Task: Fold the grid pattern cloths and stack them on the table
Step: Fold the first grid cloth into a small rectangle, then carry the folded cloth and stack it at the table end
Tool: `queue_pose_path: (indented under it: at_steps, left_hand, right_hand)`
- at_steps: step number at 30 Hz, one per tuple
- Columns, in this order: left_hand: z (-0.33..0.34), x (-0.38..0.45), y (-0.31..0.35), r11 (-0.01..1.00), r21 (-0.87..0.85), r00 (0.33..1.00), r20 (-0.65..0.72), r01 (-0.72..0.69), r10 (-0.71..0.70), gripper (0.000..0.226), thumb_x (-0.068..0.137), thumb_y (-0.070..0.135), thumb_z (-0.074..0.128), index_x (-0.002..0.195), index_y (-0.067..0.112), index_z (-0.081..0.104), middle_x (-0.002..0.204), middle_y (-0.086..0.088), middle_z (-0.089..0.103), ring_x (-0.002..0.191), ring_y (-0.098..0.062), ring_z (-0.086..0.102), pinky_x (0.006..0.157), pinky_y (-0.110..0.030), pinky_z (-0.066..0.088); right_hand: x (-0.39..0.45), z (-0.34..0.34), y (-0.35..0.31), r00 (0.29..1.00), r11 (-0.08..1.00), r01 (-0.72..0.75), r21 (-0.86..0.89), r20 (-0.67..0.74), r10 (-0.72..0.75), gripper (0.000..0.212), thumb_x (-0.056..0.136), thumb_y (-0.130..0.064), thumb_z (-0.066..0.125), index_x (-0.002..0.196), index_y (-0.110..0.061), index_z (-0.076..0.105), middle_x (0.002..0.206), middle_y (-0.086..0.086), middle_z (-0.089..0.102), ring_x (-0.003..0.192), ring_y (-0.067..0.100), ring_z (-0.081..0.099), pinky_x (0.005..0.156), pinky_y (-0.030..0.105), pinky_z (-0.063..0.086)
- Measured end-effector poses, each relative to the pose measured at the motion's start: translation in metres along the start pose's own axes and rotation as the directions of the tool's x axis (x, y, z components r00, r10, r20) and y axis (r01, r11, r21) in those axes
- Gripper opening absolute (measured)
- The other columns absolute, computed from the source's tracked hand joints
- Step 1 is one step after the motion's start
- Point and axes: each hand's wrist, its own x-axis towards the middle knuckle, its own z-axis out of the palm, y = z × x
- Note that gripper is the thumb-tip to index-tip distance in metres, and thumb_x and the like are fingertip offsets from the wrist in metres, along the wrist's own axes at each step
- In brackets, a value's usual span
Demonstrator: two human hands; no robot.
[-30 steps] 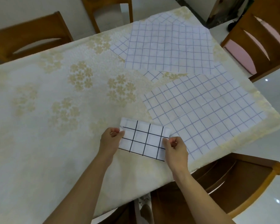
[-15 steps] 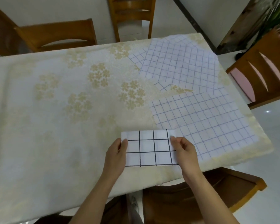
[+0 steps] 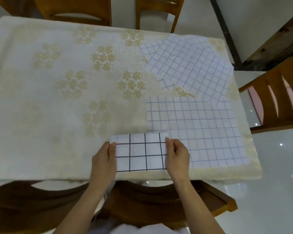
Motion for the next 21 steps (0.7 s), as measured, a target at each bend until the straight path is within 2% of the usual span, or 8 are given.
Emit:
queue_pose_path:
  at_steps: [4, 10, 12, 16, 18, 21]
  left_hand:
    - [0.001, -0.019, -0.008, 0.999, 0.003, 0.993, -0.108, 0.037, -0.037, 0.039, 0.105, 0.030, 0.037, 0.069, 0.015, 0.041, 0.060, -0.006, 0.047, 0.055, -0.017, 0.045, 0.050, -0.021, 0.034]
    - [-0.026, -0.051, -0.023, 0.994, -0.027, 0.941, -0.320, 0.105, -0.108, 0.038, 0.105, 0.030, 0.038, 0.071, 0.013, 0.045, 0.061, -0.010, 0.050, 0.054, -0.015, 0.045, 0.048, -0.020, 0.033]
    - [-0.039, -0.064, -0.030, 0.991, -0.033, 0.909, -0.396, 0.127, -0.130, 0.037, 0.105, 0.029, 0.039, 0.072, 0.013, 0.046, 0.061, -0.012, 0.051, 0.052, -0.014, 0.045, 0.048, -0.021, 0.033]
    - [-0.064, -0.091, -0.048, 0.975, -0.081, 0.831, -0.512, 0.204, -0.217, 0.033, 0.104, 0.031, 0.038, 0.078, 0.018, 0.053, 0.065, 0.000, 0.057, 0.062, -0.004, 0.055, 0.049, -0.020, 0.035]
    - [-0.075, -0.107, -0.056, 0.967, -0.137, 0.793, -0.554, 0.215, -0.255, 0.029, 0.105, 0.030, 0.038, 0.085, 0.019, 0.057, 0.069, 0.005, 0.059, 0.067, 0.002, 0.057, 0.051, -0.016, 0.038]
    - [-0.092, -0.134, -0.068, 0.953, -0.186, 0.720, -0.625, 0.237, -0.302, 0.029, 0.105, 0.025, 0.039, 0.080, 0.023, 0.053, 0.067, 0.007, 0.056, 0.065, 0.007, 0.056, 0.051, -0.010, 0.039]
  right_hand:
    - [0.005, -0.003, 0.003, 0.987, 0.997, 0.077, 0.011, 0.143, -0.077, 0.034, 0.103, -0.027, 0.051, 0.071, -0.015, 0.051, 0.057, -0.007, 0.041, 0.051, 0.005, 0.038, 0.049, 0.018, 0.035]
    - [-0.002, 0.024, -0.012, 0.925, 0.985, 0.170, 0.020, 0.342, -0.166, 0.028, 0.103, -0.026, 0.052, 0.078, -0.014, 0.056, 0.061, -0.003, 0.046, 0.053, 0.005, 0.039, 0.051, 0.020, 0.036]
    - [-0.009, 0.037, -0.020, 0.895, 0.982, 0.189, 0.023, 0.408, -0.182, 0.028, 0.103, -0.027, 0.052, 0.078, -0.017, 0.057, 0.062, -0.006, 0.048, 0.053, 0.004, 0.040, 0.052, 0.018, 0.036]
    - [-0.028, 0.068, -0.036, 0.824, 0.974, 0.227, 0.019, 0.529, -0.202, 0.027, 0.103, -0.028, 0.052, 0.080, -0.018, 0.059, 0.062, -0.008, 0.053, 0.054, 0.002, 0.046, 0.051, 0.015, 0.036]
    - [-0.041, 0.084, -0.042, 0.786, 0.969, 0.246, 0.020, 0.580, -0.212, 0.027, 0.103, -0.028, 0.052, 0.079, -0.017, 0.059, 0.065, -0.002, 0.058, 0.055, 0.003, 0.049, 0.052, 0.018, 0.039]
    - [-0.065, 0.108, -0.047, 0.725, 0.950, 0.312, 0.013, 0.643, -0.246, 0.027, 0.103, -0.028, 0.052, 0.079, -0.018, 0.059, 0.069, 0.005, 0.062, 0.058, 0.012, 0.055, 0.053, 0.026, 0.042]
